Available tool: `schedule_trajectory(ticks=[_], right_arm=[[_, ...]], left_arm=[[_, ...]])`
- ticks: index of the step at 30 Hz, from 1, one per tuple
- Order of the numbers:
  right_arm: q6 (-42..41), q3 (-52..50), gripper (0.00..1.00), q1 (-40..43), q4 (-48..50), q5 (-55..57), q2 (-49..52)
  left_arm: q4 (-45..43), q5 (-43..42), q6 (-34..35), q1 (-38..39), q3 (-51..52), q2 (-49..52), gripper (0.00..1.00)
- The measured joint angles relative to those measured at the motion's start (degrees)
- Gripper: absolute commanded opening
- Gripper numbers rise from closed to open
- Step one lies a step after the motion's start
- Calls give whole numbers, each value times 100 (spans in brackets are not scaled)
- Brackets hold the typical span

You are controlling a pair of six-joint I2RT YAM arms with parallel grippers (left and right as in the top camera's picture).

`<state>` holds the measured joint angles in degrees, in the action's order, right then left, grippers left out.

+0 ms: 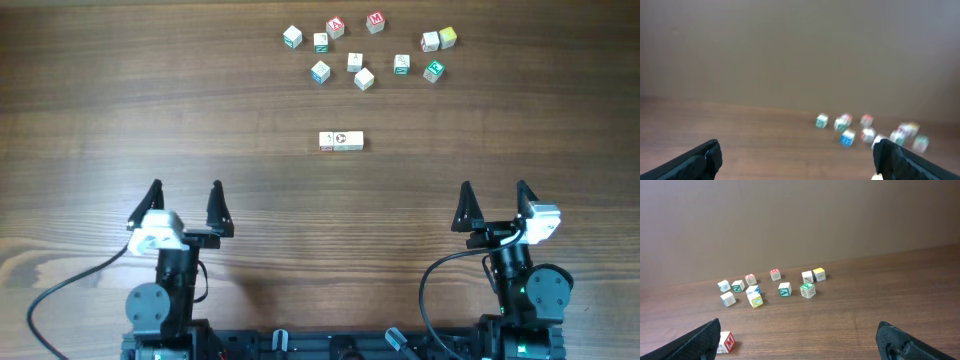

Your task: Form a horizontal line

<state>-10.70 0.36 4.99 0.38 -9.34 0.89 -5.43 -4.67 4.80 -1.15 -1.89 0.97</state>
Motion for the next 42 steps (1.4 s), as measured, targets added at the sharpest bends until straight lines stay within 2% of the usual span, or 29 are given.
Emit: schedule_trajectory(ticks=[8, 42], right_arm=[[0, 0, 100, 0, 0, 0, 0], [2, 0, 100, 0, 0, 0, 0]], left_arm=[[946, 197, -433, 0, 131, -15, 100], [953, 308, -476, 2, 129, -20, 100]])
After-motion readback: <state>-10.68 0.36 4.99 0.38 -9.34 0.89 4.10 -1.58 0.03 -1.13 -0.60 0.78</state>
